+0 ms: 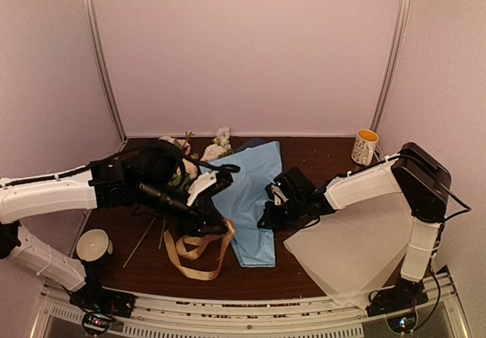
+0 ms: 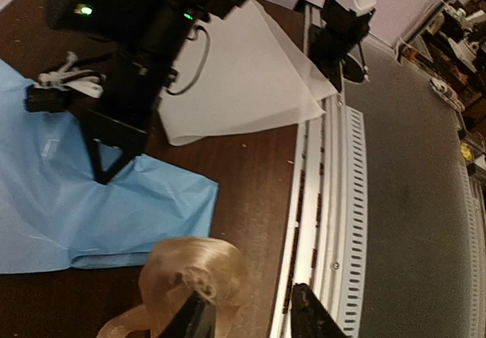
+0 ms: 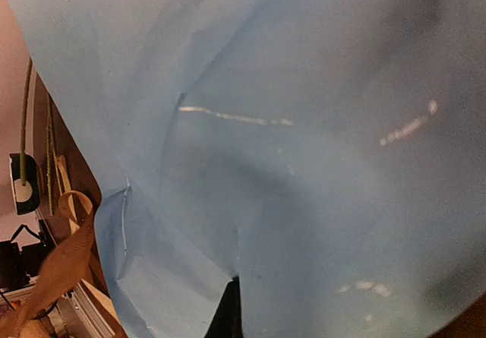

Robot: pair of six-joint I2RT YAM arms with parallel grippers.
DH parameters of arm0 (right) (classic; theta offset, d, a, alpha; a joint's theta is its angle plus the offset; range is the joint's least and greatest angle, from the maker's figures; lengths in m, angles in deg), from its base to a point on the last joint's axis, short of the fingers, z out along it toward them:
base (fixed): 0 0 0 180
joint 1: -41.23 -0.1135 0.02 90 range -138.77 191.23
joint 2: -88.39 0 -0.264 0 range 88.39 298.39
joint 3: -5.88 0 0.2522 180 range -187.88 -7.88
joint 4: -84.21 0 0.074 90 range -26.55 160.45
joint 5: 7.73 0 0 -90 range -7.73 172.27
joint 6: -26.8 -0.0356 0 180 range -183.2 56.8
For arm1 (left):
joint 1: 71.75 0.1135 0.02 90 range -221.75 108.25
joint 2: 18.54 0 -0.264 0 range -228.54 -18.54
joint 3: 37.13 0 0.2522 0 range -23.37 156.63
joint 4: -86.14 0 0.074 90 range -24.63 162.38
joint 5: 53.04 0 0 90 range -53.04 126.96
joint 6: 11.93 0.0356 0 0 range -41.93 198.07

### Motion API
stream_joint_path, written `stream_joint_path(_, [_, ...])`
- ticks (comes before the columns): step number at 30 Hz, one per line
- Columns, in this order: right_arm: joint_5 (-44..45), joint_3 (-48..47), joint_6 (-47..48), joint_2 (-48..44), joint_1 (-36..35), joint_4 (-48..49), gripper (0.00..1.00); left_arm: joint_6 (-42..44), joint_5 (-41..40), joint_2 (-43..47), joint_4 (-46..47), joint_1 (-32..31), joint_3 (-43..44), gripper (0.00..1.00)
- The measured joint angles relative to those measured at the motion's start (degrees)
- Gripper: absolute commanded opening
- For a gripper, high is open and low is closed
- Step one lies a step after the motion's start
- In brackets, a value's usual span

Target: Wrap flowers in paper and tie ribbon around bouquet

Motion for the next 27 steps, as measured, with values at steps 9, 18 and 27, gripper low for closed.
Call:
stream_joint_path(9, [0.28,-0.2,0.79,0.09,-0.04,-0.44,0.0,5.35,-0.59,-5.88,-6.01,-5.01,5.51,0.71])
stream_joint_path(18, [0.44,-0.26,1.07,0.09,-0.07,-0.66,0.0,1.27,-8.92,-6.78,-7.69,5.53,1.84,0.59])
stream_joint_path(27, [0.66,-0.79,1.7,0.24,-0.13,-1.49,0.0,3.45,-12.66,-13.55,-17.9,2.58,3.85,0.51])
